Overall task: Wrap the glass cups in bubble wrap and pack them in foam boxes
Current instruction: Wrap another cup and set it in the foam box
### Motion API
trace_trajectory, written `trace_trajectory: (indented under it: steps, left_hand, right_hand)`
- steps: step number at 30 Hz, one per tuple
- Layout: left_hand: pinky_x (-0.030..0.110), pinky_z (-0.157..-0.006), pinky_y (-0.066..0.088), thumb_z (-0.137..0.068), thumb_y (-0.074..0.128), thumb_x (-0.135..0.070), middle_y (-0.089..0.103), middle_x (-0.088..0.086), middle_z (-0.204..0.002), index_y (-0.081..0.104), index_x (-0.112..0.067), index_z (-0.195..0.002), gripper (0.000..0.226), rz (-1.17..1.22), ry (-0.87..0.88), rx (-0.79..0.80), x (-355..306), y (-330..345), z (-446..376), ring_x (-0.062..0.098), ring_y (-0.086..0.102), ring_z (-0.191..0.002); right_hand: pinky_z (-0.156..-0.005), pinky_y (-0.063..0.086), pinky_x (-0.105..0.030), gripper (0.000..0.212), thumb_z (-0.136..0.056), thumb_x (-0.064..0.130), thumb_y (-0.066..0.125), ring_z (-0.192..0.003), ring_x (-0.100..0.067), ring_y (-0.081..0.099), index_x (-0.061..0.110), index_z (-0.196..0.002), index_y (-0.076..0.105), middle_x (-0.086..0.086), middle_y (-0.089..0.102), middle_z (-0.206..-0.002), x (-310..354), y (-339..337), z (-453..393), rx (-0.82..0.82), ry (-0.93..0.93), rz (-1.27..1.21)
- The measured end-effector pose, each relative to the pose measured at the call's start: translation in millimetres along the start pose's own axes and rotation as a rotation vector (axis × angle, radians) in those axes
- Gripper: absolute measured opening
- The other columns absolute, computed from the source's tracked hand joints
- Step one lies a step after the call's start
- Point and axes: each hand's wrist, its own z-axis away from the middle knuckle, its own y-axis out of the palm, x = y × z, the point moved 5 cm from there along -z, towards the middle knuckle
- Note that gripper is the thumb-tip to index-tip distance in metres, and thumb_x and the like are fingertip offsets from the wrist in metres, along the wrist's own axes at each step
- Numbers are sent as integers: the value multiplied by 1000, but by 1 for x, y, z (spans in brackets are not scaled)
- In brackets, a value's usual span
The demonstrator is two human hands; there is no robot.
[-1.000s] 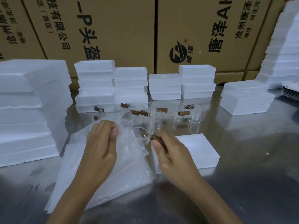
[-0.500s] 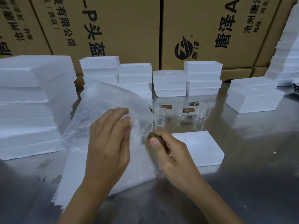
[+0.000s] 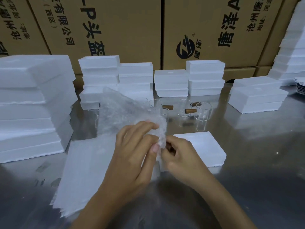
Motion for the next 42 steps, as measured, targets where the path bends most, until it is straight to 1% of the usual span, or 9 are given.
trace_trajectory:
  steps: [4,11,17,23,26,29,31,37,42]
  left_hand:
    - [35,-113,33,-101,44,-17,57,-7,-138,61,-10,-128,33,135,-14,69,-5,11,4,10,43,-139]
    - [20,-100,40,-105,39,-23,59,-11,-125,58,-18,-115,22,222,-75,-71,-8,5,8,10,56,-119]
    - [14,-77,46,-104,40,-36,65,-17,-101,53,-39,-112,16,481,-270,-1,-6,10,11,7,65,-92]
    - [18,-106,37,-95,46,-50,42,-28,-143,40,-43,-140,46,387,-517,-313,26,-15,4,0,42,-133]
    - [17,-102,34,-84,44,-77,42,-50,-132,36,-67,-133,50,604,-694,-129,48,-11,4,-25,40,-122]
    - [38,-109,41,-73,47,-89,58,-31,-131,50,-60,-129,63,771,-781,28,51,5,9,-8,53,-123]
    - [40,-108,43,-70,51,-90,59,-28,-132,49,-60,-130,67,788,-786,45,48,10,10,-4,55,-124]
    - [52,-110,42,-56,68,-87,54,-15,-143,44,-53,-139,93,889,-898,18,58,7,12,17,52,-133]
    - [48,-106,44,-58,72,-83,63,-20,-131,56,-53,-129,79,880,-884,-33,65,-1,12,9,60,-123]
  right_hand:
    - [-49,31,-17,23,-82,28,45,-56,-3,50,40,-62,43,25,54,-61,2,11,6,-16,-111,267]
    - [-40,24,-22,35,-98,15,45,-46,-10,28,18,-64,48,3,38,-54,-24,-1,-3,-112,416,-676]
    - [-36,21,-19,24,-96,10,42,-44,-8,28,13,-74,51,0,34,-57,-17,-1,-5,-9,471,-1304]
    - [-41,24,-21,30,-90,10,49,-48,-9,35,17,-67,67,-1,45,-58,-15,-5,-2,114,388,-950]
    - [-46,27,-25,16,-84,27,60,-55,-14,41,12,-81,67,-9,47,-71,-6,3,0,262,308,-866]
    - [-66,50,-41,26,-88,32,59,-78,-44,62,11,-94,74,-30,64,-98,-7,7,0,225,305,-772]
    - [-81,57,-35,22,-100,19,51,-87,-26,72,9,-97,71,-26,67,-109,-12,6,-1,177,309,-662]
    - [-63,49,-5,38,-101,25,53,-80,12,67,55,-87,72,24,72,-84,-2,5,7,233,246,-581]
    - [-41,42,-7,36,-103,-4,34,-54,-5,59,12,-74,48,-4,57,-70,2,0,-4,307,189,-597]
